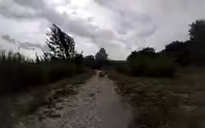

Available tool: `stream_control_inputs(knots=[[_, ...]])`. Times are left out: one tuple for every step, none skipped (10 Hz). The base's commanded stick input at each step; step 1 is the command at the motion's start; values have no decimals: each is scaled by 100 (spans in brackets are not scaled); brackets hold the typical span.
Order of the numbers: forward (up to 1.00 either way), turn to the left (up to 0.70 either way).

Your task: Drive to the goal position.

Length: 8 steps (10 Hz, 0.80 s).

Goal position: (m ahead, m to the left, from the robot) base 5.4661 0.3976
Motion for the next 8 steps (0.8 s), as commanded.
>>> stream_control_inputs(knots=[[85, 0], [85, 0], [85, 0], [85, 0], [85, 0], [85, 0], [85, 0], [85, 0]])
